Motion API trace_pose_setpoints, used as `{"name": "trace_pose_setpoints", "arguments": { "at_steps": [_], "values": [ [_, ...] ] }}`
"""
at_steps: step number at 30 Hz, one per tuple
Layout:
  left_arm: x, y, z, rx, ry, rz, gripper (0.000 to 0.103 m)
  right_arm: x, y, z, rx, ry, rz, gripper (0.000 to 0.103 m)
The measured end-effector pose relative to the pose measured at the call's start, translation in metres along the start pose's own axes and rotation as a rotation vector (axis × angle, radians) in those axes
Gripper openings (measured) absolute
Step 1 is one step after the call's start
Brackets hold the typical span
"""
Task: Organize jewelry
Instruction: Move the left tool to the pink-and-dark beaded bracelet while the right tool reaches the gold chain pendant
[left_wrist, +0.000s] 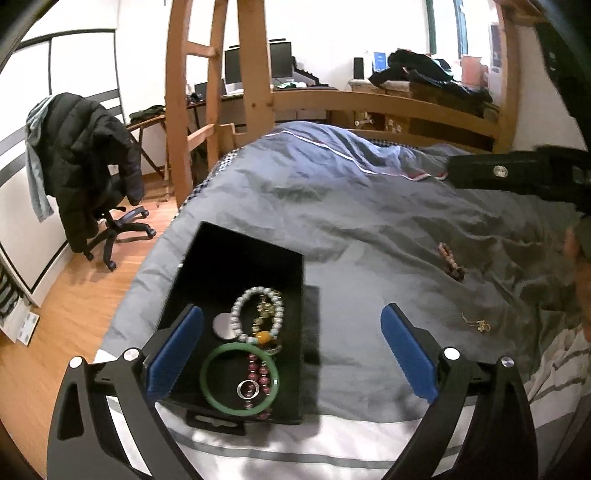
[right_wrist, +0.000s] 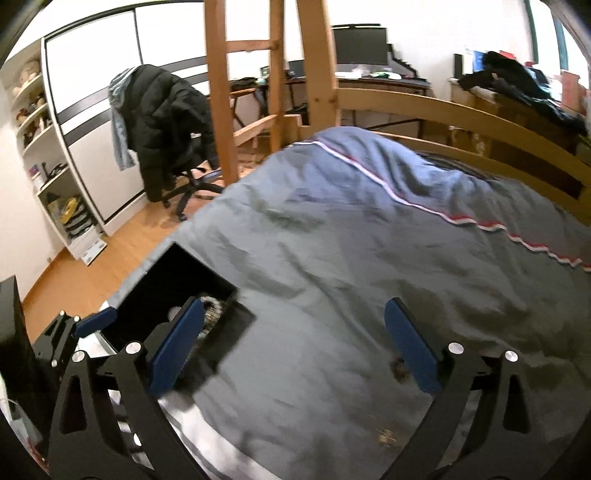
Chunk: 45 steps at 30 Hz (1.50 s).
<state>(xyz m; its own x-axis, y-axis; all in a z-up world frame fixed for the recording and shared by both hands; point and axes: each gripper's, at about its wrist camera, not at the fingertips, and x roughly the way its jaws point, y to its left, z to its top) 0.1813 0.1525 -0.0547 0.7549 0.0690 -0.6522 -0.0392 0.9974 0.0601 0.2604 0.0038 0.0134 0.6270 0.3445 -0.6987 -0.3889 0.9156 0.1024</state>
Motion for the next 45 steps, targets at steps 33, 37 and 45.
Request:
{"name": "trace_pose_setpoints", "arguments": {
  "at_steps": [33, 37, 45],
  "values": [
    [0.162, -0.174, 0.023, 0.169, 0.101, -0.324, 0.095, 0.052, -0.111, -0.142, 0.047, 0.102, 0.133, 0.051],
    [0.170, -0.175, 0.023, 0.159, 0.104, -0.330, 0.095, 0.067, -0.102, -0.149, 0.001, 0.146, 0.132, 0.049],
    [0.175, -0.172, 0.026, 0.135, 0.107, -0.360, 0.053, 0.073, -0.112, -0.153, 0.044, 0.159, 0.131, 0.017]
  ]
}}
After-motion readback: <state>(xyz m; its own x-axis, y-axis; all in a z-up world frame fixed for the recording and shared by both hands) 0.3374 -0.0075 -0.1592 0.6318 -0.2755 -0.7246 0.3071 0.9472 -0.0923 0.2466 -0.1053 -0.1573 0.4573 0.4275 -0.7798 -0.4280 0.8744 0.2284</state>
